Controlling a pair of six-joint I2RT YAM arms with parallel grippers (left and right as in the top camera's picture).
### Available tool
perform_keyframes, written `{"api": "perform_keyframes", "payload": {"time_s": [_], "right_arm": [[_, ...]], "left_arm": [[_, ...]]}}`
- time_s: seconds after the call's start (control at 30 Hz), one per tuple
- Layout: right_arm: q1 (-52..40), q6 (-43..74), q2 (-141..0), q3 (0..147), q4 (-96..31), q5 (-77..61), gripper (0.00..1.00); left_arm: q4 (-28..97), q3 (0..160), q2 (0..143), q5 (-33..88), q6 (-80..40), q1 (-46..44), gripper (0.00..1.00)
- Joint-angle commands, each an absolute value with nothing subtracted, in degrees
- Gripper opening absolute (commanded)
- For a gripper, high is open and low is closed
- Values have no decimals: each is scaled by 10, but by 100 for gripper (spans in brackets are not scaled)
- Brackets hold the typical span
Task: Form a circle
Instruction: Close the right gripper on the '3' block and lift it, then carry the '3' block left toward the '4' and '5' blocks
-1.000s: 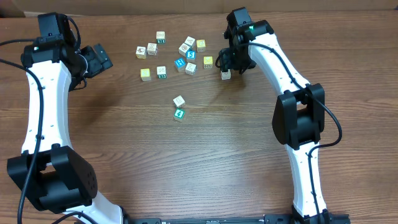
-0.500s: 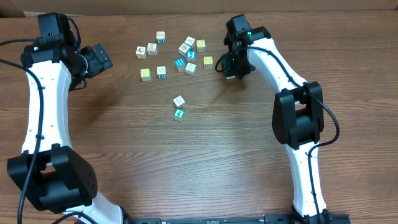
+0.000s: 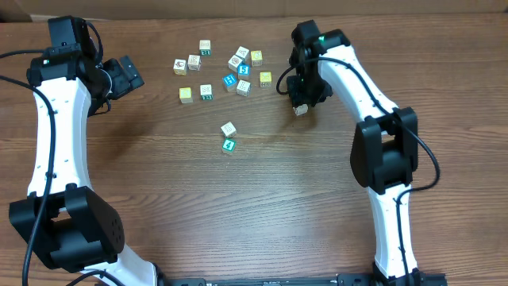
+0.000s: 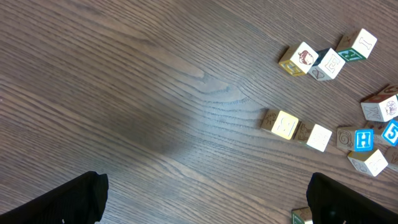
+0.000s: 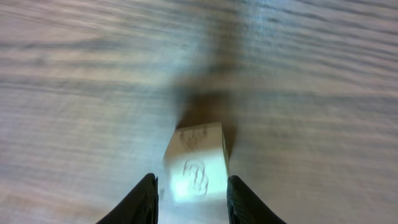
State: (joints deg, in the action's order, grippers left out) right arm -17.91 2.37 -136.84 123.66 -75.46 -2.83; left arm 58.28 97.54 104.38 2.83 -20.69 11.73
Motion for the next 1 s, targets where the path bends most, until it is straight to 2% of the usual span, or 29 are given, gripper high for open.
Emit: {"api": "perform_keyframes", "payload": {"time_s": [0.0,0.2,0.33,0.37,0.43,0.47,0.6,0.7,0.8,0.97], "right_arm": [[-193,10,-1267,1266,-773,-51,33],[-218,10,-1203,1266,-827,-73,33],[-225,10,-1200,1261,-839,-53,44],[-225,10,-1201,1252,-829,-39,49],[-222,10,-1202,1228,-803,-1,67],[-220,10,-1203,1215,-788,18,69],[-209,8,-1204,1135,-696,58,69],[-198,-18,-1204,1057,-610,60,59],[-189,-18,-1204,991,-536,59,55],[-184,-42,-1204,918,-441,45,55]], "left_arm": [[582,976,1047,30,-210,116,100],[582,976,1047,30,-210,116,100],[582,976,1047,30,-210,116,100],[582,976,1047,30,-210,116,100],[582,976,1047,30,-210,116,99],[582,976,1047,30,-210,116,99],[582,976,1047,30,-210,116,100],[582,976,1047,30,-210,116,100],[582,976,1047,30,-210,116,99],[582,976,1047,30,-210,116,100]]}}
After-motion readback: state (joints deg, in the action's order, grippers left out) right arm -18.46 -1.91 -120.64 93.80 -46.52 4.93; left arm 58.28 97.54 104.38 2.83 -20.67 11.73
